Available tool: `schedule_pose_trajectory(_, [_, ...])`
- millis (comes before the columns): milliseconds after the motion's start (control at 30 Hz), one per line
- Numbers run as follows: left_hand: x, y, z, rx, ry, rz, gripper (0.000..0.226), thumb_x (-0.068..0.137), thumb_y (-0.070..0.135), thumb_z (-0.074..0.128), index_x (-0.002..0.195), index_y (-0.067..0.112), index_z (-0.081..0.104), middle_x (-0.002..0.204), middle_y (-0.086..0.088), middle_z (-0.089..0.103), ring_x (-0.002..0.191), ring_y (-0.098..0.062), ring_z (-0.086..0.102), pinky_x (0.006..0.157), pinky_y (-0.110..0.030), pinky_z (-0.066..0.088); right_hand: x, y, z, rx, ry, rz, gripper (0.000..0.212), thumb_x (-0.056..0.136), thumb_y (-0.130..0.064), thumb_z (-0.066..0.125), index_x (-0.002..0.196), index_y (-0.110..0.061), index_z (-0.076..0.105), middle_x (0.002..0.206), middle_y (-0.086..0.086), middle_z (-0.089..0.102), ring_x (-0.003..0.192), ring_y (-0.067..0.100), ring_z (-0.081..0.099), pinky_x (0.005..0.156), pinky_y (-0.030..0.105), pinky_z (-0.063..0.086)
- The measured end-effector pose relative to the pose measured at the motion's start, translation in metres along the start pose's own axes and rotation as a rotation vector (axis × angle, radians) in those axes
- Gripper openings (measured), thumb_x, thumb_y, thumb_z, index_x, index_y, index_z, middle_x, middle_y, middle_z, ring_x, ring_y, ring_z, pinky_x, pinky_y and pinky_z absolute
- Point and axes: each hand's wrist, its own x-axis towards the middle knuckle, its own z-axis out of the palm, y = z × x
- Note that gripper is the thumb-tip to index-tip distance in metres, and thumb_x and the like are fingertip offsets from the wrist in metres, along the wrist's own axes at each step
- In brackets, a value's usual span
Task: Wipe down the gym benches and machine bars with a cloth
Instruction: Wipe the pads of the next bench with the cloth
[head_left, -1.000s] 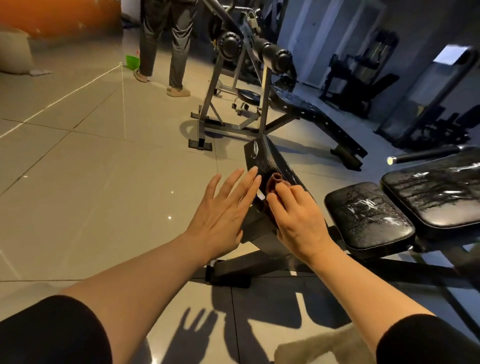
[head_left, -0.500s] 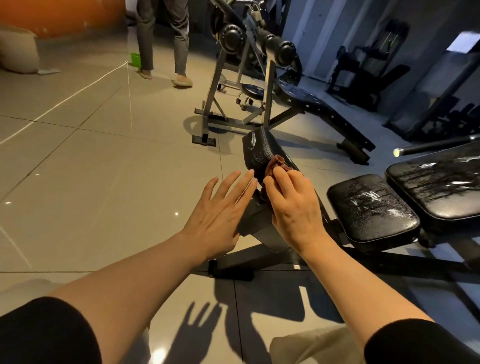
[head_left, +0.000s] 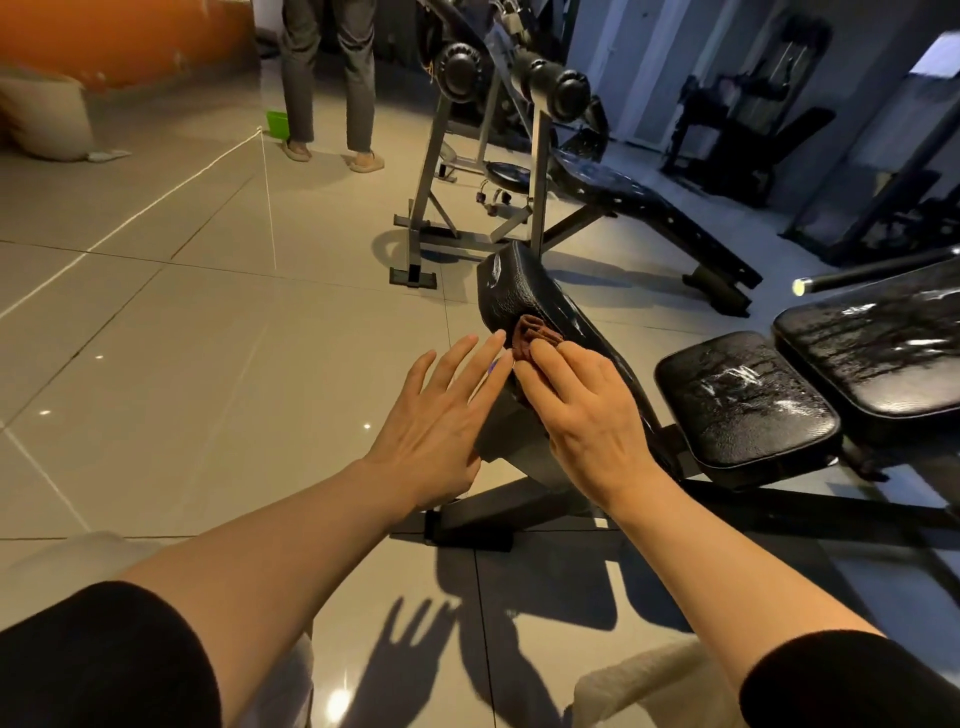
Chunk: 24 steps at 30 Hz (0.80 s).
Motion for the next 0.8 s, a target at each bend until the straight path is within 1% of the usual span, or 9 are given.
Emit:
schedule_pose_trajectory(100, [0.003, 0.002, 0.0, -0.009, 0.01, -0.01, 0.104, 0.087, 0.043, 0.061, 0.151, 0.019, -0.016, 0.157, -0.004, -0.029, 0.143, -0.023, -0.024, 0.117, -0.041, -0.007, -0.003, 0.0, 0.0, -0.001, -0.051, -0.019, 0.037, 0.084, -0.008, 0.054, 0.119, -0.003, 0.065, 0.127, 0.019, 0.06, 0.113, 0.036, 0.059, 0.094, 0.044, 0.049])
schedule_pose_trajectory(233, [0.006, 0.008, 0.001, -0.01, -0.013, -0.009, 0.103, 0.087, 0.041, 0.061, 0.152, 0.02, -0.016, 0.155, -0.007, -0.032, 0.144, -0.026, -0.023, 0.118, -0.043, -0.004, -0.025, 0.009, -0.004, 0.06, -0.201, -0.015, 0.03, 0.068, -0.005, 0.069, 0.097, -0.004, 0.071, 0.115, 0.014, 0.065, 0.107, 0.033, 0.061, 0.082, 0.041, 0.052])
schedule_pose_trajectory(300, [0.007, 0.008, 0.002, -0.005, -0.014, -0.012, 0.104, 0.086, 0.042, 0.062, 0.152, 0.02, -0.016, 0.154, -0.008, -0.032, 0.144, -0.027, -0.023, 0.118, -0.044, -0.004, -0.035, 0.011, -0.004, 0.077, -0.238, 0.011, 0.029, 0.065, -0.004, 0.075, 0.094, -0.004, 0.072, 0.108, 0.012, 0.067, 0.101, 0.03, 0.061, 0.075, 0.037, 0.051])
schedule_pose_trajectory(333, [0.007, 0.008, 0.002, -0.002, -0.015, -0.014, 0.104, 0.087, 0.042, 0.061, 0.151, 0.02, -0.016, 0.155, -0.008, -0.032, 0.144, -0.027, -0.023, 0.117, -0.044, -0.005, -0.037, 0.012, -0.004, 0.085, -0.21, 0.013, 0.027, 0.067, -0.002, 0.073, 0.095, -0.004, 0.072, 0.106, 0.012, 0.067, 0.098, 0.03, 0.061, 0.072, 0.036, 0.051])
schedule_pose_trajectory(400, [0.007, 0.006, 0.002, -0.003, -0.001, -0.017, 0.104, 0.086, 0.042, 0.062, 0.151, 0.019, -0.017, 0.156, -0.007, -0.03, 0.144, -0.026, -0.022, 0.117, -0.043, -0.007, -0.034, 0.013, -0.007, 0.098, -0.078, 0.005, 0.023, 0.084, -0.002, 0.055, 0.102, 0.0, 0.069, 0.108, 0.015, 0.067, 0.098, 0.031, 0.06, 0.07, 0.037, 0.054])
schedule_pose_trajectory(467, [0.006, 0.004, 0.003, -0.009, 0.013, -0.018, 0.105, 0.085, 0.041, 0.063, 0.152, 0.019, -0.016, 0.157, -0.006, -0.027, 0.145, -0.026, -0.021, 0.117, -0.043, -0.006, -0.021, 0.012, -0.01, 0.084, 0.072, 0.016, 0.035, 0.097, -0.007, 0.035, 0.111, 0.002, 0.066, 0.114, 0.019, 0.065, 0.103, 0.032, 0.056, 0.076, 0.04, 0.053])
schedule_pose_trajectory(533, [0.004, 0.003, 0.003, -0.021, 0.023, -0.029, 0.105, 0.085, 0.041, 0.064, 0.152, 0.018, -0.013, 0.158, -0.006, -0.024, 0.146, -0.025, -0.018, 0.117, -0.043, -0.004, -0.006, 0.007, -0.009, 0.053, 0.148, 0.017, 0.035, 0.098, -0.007, 0.037, 0.123, 0.002, 0.061, 0.124, 0.021, 0.062, 0.111, 0.033, 0.052, 0.088, 0.04, 0.049])
schedule_pose_trajectory(700, [0.005, 0.0, -0.001, -0.038, 0.019, -0.067, 0.098, 0.085, 0.041, 0.063, 0.153, 0.016, -0.004, 0.16, -0.006, -0.018, 0.147, -0.025, -0.015, 0.12, -0.044, 0.002, 0.001, -0.003, 0.005, 0.039, -0.029, -0.046, 0.047, 0.089, -0.006, 0.041, 0.134, -0.001, 0.053, 0.142, 0.018, 0.051, 0.133, 0.034, 0.046, 0.108, 0.045, 0.039])
schedule_pose_trajectory(800, [0.005, -0.002, 0.0, -0.037, 0.01, -0.07, 0.104, 0.086, 0.04, 0.061, 0.151, 0.013, -0.017, 0.158, -0.007, -0.025, 0.146, -0.024, -0.019, 0.121, -0.043, 0.0, -0.003, 0.0, 0.005, 0.057, -0.047, -0.054, 0.043, 0.088, -0.011, 0.041, 0.124, 0.0, 0.062, 0.131, 0.018, 0.06, 0.125, 0.034, 0.055, 0.103, 0.044, 0.046])
